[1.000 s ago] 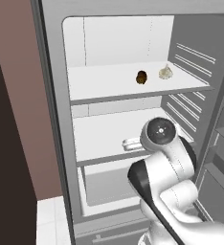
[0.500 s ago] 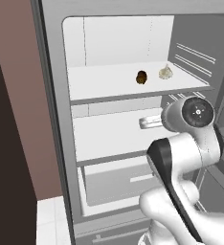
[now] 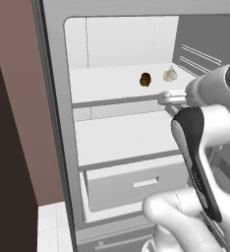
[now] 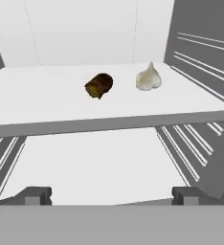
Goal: Gather the sweet potato and garlic from the fridge and place them on a tray on the dining counter. Then gather the fish and steak from the fridge and place them on the other tray.
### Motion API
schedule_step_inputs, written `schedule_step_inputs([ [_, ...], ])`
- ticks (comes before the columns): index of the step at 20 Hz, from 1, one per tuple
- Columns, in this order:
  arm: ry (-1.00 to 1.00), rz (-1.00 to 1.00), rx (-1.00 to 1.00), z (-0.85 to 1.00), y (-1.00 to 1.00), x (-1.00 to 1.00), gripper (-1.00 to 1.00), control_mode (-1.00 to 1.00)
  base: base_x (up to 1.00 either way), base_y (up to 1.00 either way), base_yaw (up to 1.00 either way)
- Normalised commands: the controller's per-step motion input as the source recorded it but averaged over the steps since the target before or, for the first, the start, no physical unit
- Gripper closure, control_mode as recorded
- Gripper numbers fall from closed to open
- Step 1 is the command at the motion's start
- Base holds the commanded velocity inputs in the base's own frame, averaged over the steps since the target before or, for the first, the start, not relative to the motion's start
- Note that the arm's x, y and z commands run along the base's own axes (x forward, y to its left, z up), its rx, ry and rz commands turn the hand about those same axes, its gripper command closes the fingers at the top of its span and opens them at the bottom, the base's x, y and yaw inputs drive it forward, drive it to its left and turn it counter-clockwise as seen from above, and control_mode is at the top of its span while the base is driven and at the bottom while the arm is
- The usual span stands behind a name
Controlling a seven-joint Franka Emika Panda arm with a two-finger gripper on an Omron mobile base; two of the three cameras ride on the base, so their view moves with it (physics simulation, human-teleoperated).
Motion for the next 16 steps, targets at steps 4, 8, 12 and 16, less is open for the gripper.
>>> schedule_step_inputs([
  [4, 0.00, 0.00, 0.14, 0.41, 0.09, 0.52, -1.00, -1.00, 0.00, 0.00, 0.00],
  [8, 0.00, -0.05, 0.08, 0.30, 0.12, 0.52, -1.00, -1.00, 0.00, 0.00, 0.00],
  [12, 0.00, -0.04, 0.02, 0.01, 0.25, 0.56, -1.00, -1.00, 0.00, 0.00, 0.00],
  [16, 0.01, -0.03, 0.00, 0.00, 0.13, 0.51, -1.00, -1.00, 0.00, 0.00, 0.00],
])
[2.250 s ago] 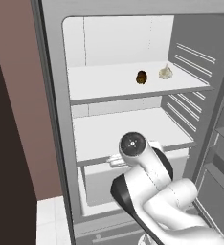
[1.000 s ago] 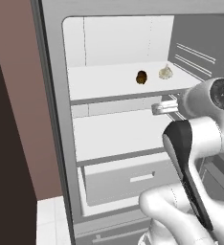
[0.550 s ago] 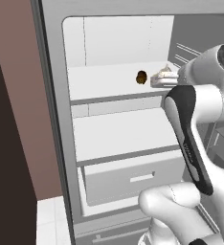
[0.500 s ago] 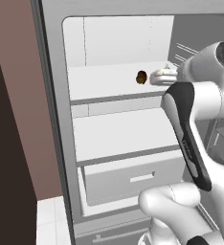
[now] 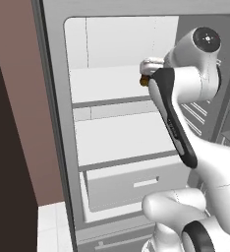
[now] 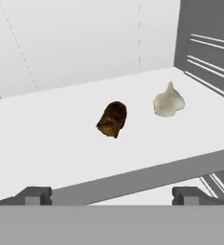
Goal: Gather the sweet potato and garlic from the fridge and place them on a tray on the dining counter. Then gather the fish and steak from the fridge and place them on the other tray.
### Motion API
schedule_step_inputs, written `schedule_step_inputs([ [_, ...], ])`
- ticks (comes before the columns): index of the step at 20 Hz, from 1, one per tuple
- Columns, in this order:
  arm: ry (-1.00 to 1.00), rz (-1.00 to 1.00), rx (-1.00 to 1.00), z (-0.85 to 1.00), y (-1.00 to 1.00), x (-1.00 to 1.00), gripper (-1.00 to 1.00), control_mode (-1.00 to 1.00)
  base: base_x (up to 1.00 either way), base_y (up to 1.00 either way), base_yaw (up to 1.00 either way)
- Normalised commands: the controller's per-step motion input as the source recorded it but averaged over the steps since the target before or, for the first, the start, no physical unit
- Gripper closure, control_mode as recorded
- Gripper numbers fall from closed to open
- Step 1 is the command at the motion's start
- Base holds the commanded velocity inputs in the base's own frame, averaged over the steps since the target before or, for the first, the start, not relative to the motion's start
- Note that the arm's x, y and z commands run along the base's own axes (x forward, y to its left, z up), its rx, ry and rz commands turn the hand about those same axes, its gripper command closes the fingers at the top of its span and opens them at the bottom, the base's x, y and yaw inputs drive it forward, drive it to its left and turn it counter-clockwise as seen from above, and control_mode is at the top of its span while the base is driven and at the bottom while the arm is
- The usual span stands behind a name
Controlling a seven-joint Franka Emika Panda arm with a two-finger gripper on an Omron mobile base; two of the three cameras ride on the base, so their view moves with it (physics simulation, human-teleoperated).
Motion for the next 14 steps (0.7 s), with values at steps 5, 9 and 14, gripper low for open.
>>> schedule_step_inputs([
  [5, 0.02, 0.00, 0.00, -0.17, 0.00, 0.50, -1.00, -1.00, 0.00, 0.00, 0.00],
  [9, 0.01, 0.00, 0.00, -0.20, 0.00, 0.50, -1.00, -1.00, 0.00, 0.00, 0.00],
  [14, 0.02, 0.00, 0.00, -0.23, 0.00, 0.47, -1.00, -1.00, 0.00, 0.00, 0.00],
])
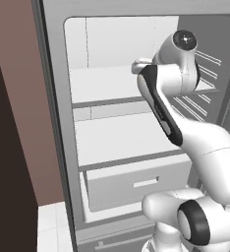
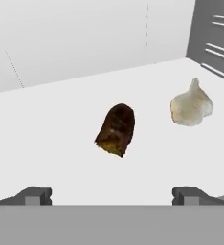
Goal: Gather the sweet potato and garlic from the fridge and place them on a tray on the dining counter. Then gather the fish and steak from the fridge and place them on the other tray.
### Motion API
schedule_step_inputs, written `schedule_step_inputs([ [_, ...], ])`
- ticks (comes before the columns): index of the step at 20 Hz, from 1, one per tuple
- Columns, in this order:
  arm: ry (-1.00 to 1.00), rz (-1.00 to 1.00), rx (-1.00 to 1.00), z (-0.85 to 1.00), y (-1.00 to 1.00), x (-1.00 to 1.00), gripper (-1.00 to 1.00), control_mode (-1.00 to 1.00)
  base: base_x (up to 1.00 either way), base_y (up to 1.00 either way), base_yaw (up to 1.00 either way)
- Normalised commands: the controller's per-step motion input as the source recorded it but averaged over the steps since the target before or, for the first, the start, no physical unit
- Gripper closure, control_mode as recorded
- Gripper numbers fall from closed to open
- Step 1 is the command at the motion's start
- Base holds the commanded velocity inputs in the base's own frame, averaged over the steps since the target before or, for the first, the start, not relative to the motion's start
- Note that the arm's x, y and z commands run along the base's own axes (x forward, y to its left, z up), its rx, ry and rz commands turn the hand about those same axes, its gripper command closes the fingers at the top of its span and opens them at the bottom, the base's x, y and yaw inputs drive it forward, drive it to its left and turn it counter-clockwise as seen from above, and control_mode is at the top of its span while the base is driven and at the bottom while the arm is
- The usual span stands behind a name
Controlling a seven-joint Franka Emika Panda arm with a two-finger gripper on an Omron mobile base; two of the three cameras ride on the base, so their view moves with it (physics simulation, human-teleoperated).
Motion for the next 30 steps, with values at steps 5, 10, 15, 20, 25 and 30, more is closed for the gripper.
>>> schedule_step_inputs([
  [5, 0.03, 0.00, 0.00, -0.16, -0.02, 0.42, -1.00, -1.00, 0.00, 0.00, 0.00],
  [10, 0.03, 0.00, 0.00, -0.12, -0.08, 0.42, -1.00, -1.00, 0.00, 0.00, 0.00],
  [15, 0.05, 0.00, 0.00, -0.11, -0.09, 0.41, -1.00, -1.00, 0.00, 0.00, 0.00],
  [20, 0.04, 0.00, 0.00, -0.13, -0.01, 0.25, -1.00, -1.00, 0.00, 0.00, 0.00],
  [25, 0.06, 0.00, 0.00, -0.16, 0.00, 0.19, -1.00, -1.00, 0.00, 0.00, 0.00],
  [30, 0.07, 0.00, 0.00, -0.16, 0.00, 0.21, -1.00, -1.00, 0.00, 0.00, 0.00],
])
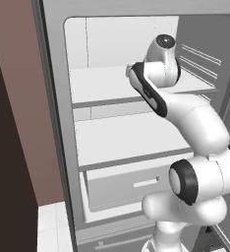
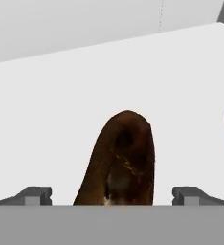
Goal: Gather the sweet potato and garlic from the fridge and place them on a tray on the dining counter. Then gather the fish and steak from the fridge and place them on the other tray.
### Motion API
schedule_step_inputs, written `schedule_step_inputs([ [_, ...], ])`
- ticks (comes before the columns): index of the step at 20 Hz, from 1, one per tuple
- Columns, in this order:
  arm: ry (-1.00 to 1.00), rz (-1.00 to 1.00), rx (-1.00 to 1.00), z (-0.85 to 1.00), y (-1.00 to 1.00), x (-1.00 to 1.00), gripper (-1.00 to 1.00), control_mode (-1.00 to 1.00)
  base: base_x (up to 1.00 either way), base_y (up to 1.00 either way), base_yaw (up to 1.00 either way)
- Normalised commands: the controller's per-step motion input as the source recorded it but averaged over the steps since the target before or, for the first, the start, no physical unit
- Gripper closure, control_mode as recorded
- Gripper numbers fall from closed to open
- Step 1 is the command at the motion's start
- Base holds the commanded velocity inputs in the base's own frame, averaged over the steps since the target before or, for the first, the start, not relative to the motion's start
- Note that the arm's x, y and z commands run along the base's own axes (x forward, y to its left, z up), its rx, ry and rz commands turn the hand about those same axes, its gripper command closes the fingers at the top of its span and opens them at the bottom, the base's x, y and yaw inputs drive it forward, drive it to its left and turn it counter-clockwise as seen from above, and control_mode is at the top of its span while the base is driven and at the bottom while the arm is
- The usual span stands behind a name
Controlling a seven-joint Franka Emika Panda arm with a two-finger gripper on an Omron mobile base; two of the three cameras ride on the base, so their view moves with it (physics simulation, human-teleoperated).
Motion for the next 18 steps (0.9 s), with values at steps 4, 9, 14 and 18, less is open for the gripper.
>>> schedule_step_inputs([
  [4, 0.08, 0.00, 0.00, -0.17, 0.00, 0.21, -1.00, -1.00, 0.00, 0.00, 0.00],
  [9, 0.08, 0.00, 0.00, -0.18, 0.00, 0.17, 1.00, -1.00, 0.00, 0.00, 0.00],
  [14, 0.00, 0.00, 0.00, -0.08, 0.00, -0.03, 1.00, -1.00, 0.00, 0.00, 0.00],
  [18, -0.06, 0.00, 0.01, -0.01, -0.04, -0.44, 1.00, -1.00, 0.00, 0.00, 0.00],
])
